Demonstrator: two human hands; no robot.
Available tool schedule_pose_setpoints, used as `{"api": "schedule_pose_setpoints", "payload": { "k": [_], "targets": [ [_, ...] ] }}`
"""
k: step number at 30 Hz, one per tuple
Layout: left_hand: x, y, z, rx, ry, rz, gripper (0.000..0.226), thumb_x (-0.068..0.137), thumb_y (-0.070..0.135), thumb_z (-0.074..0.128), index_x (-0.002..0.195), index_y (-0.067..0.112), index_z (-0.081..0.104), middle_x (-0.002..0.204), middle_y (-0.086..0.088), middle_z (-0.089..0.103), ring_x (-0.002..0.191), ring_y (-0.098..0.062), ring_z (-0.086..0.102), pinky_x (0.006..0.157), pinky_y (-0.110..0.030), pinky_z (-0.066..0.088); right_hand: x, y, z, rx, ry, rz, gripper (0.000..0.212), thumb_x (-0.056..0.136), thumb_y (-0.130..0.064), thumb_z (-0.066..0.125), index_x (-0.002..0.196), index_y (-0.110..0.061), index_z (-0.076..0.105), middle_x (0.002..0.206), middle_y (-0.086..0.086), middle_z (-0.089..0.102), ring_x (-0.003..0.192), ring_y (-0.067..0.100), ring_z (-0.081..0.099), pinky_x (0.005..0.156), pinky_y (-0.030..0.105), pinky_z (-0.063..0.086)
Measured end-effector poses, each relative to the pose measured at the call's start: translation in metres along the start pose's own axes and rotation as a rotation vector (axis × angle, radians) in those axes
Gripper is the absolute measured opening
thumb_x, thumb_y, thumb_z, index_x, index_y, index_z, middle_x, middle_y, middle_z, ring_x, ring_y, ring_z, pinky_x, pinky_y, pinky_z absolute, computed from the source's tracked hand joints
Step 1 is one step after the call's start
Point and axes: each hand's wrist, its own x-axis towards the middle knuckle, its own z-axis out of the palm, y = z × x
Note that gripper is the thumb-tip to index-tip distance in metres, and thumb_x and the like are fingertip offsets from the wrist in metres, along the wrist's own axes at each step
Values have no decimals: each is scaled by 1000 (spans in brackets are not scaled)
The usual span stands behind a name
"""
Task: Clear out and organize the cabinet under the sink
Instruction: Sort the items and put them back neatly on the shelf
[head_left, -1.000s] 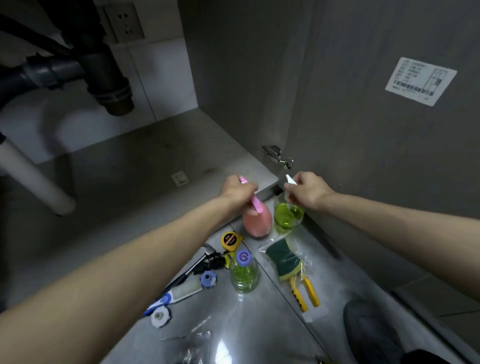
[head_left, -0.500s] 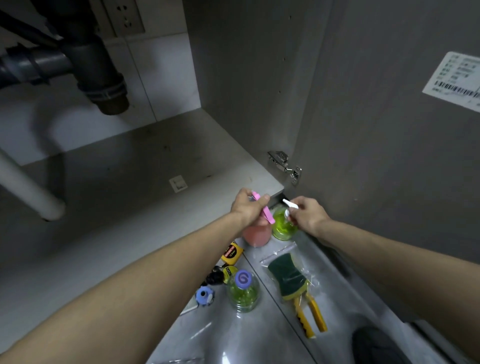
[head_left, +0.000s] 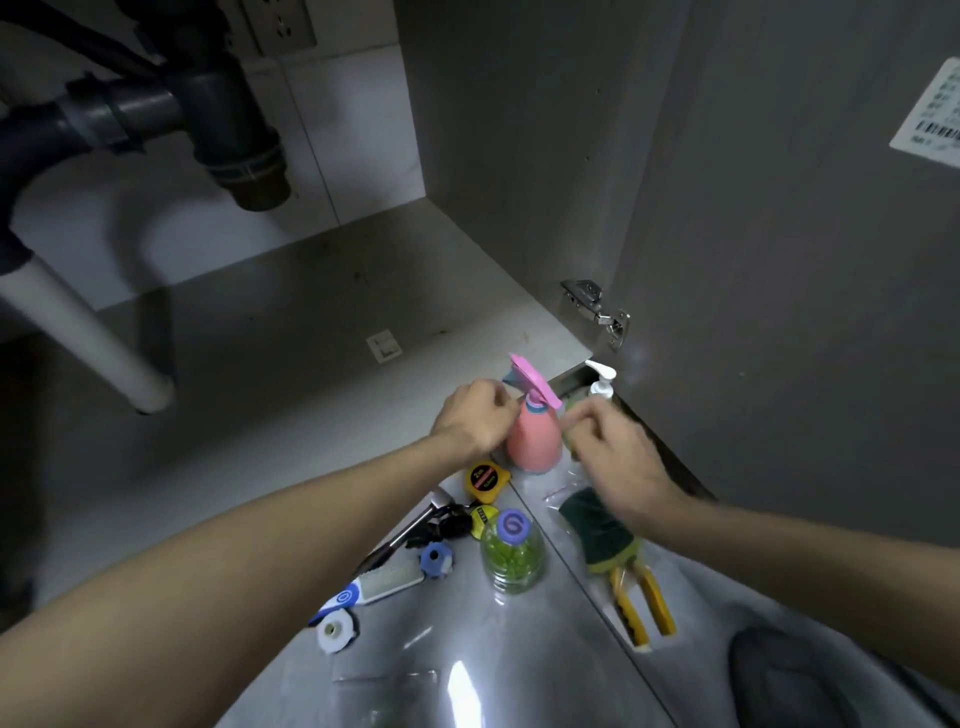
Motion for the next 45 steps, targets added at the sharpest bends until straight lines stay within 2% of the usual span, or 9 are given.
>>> {"api": "schedule_pose_setpoints", "payload": {
  "k": [2,5,10,15,19,24,29,38,45],
  "targets": [
    [-9,-21,-1,125,-47,23,16,88,26,53,82,19,66,89,-5,69,86,-27,63,74,-36,53,-29,-10,-1,-208,-209,-313,22,92,-54,39,102,-38,51,88,-17,59,74,-4,55,58,32,41],
    [-19,-49,2,242,-142,-3,11,88,21,56,87,19,67,97,-8,70,93,-28,64,78,-34,52,-41,-14,5,-479,-363,-523,43,89,-71,40,125,-48,39,105,-21,43,87,-1,46,63,33,40],
    [-24,-66,17,311,-266,4,25,86,18,62,111,18,65,113,-9,68,107,-28,62,86,-33,50,-37,-7,13,-700,-488,-657,34,96,-52,50,124,-33,50,114,-10,42,97,13,51,69,31,38],
    [-22,-37,20,287,76,111,14,91,31,44,93,23,56,90,-4,66,84,-30,63,65,-35,46,-21,1,-25,-698,-416,-613,30,99,-53,35,114,-29,46,102,-11,40,82,10,46,69,27,37],
    [-11,14,8,14,337,66,36,83,56,28,97,26,41,71,7,55,61,-16,53,51,-28,28,-3,0,-60,-676,-214,-526,27,102,-53,25,110,-32,40,104,-12,34,85,12,44,70,38,44],
    [14,39,15,-145,75,-224,58,87,65,53,111,13,56,95,-8,69,81,-29,64,74,-38,52,19,-13,-71,-790,-131,-457,45,99,-60,19,111,-22,40,110,-1,39,83,30,57,71,47,48],
    [22,27,23,-599,-79,-214,30,96,43,61,83,16,64,61,-4,66,38,-17,46,36,-16,32,29,-13,-66,-712,-128,-356,37,103,-51,32,111,-17,43,112,6,47,90,39,58,79,48,47],
    [20,-3,18,-522,-5,-174,44,91,39,68,50,25,69,63,-6,71,39,-12,44,44,-25,32,47,-20,-45,-616,-135,-304,35,105,-46,36,113,-12,45,117,12,50,92,42,57,80,48,46],
    [11,-13,17,-441,80,-182,36,89,40,70,63,16,71,69,-5,75,55,-24,58,63,-42,56,58,-22,-25,-645,-139,-260,35,105,-43,43,117,-10,47,121,14,48,99,43,58,84,48,48]
  ]
}}
